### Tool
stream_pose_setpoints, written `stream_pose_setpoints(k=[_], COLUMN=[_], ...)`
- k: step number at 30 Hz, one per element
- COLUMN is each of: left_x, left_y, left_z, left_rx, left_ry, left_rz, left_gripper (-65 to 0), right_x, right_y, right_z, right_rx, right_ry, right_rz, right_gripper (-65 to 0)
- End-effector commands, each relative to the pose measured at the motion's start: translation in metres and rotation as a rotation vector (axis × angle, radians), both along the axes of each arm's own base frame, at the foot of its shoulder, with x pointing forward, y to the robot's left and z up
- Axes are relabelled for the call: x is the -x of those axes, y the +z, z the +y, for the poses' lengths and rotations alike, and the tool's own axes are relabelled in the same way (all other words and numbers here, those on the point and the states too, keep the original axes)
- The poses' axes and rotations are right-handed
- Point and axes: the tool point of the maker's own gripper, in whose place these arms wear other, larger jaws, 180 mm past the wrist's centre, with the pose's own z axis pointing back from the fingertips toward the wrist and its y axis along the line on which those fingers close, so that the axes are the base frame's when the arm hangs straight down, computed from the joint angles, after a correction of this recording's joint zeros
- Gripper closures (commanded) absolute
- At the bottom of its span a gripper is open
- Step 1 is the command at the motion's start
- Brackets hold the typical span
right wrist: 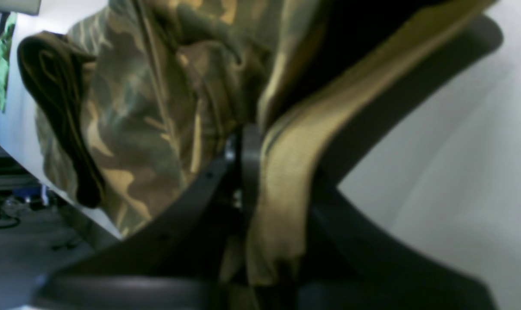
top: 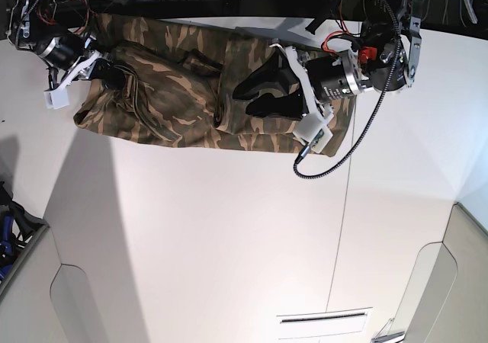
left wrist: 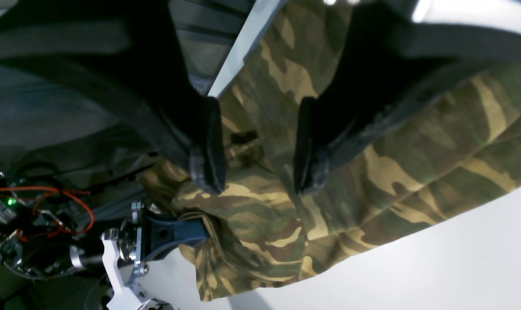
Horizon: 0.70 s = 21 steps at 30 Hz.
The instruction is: Fold the T-shirt properly
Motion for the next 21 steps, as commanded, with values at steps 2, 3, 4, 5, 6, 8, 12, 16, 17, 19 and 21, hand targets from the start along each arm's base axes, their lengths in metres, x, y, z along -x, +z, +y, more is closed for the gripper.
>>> stream_pose_setpoints(k=[2, 3, 4, 5, 6, 8, 12, 16, 17, 19, 21], left_x=[-0.007, -0.010, -0.013, -0.017, -0.021, -0.026, -0.033, -0.033, -0.031, -0.025, -0.017], left_y=[0.010, 0.011, 0.011, 0.012, 0.012, 0.011, 0.010, 0.009, 0.007, 0.002, -0.004], left_z=[0.004, 0.009, 0.015, 0.022, 0.030, 0.048, 0.081, 0.105, 0.109, 0.113, 0.112], left_rx=[0.011, 0.005, 0.000, -0.007, -0.016, -0.046, -0.103, -0.158, -0.168, -0.182, -0.184], left_ry=[0.014, 0.028, 0.048, 0.071, 0.095, 0.138, 0.211, 0.243, 0.247, 0.245, 0.242], left_rz=[-0.044, -0.048, -0.052, -0.058, -0.063, -0.062, -0.060, -0.060, -0.054, -0.034, -0.011], left_gripper=[-29.4, -29.4, -29.4, -29.4, -29.4, -29.4, -29.4, -29.4, -29.4, -29.4, -29.4], right_x=[0.005, 0.004, 0.003, 0.001, -0.002, -0.006, -0.012, -0.017, -0.019, -0.024, -0.030], right_y=[-0.003, -0.002, 0.000, 0.003, 0.007, 0.016, 0.033, 0.052, 0.059, 0.073, 0.086], right_z=[-0.011, -0.014, -0.018, -0.023, -0.029, -0.044, -0.081, -0.123, -0.132, -0.146, -0.157], right_rx=[0.073, 0.089, 0.105, 0.118, 0.130, 0.153, 0.232, 0.331, 0.347, 0.362, 0.376], right_ry=[0.027, 0.027, 0.023, 0.015, 0.000, -0.037, -0.070, -0.083, -0.087, -0.099, -0.105], right_rz=[0.027, 0.023, 0.017, 0.007, -0.005, -0.032, -0.064, -0.081, -0.091, -0.118, -0.137], right_gripper=[0.0, 0.0, 0.0, 0.0, 0.0, 0.0, 0.0, 0.0, 0.0, 0.0, 0.0])
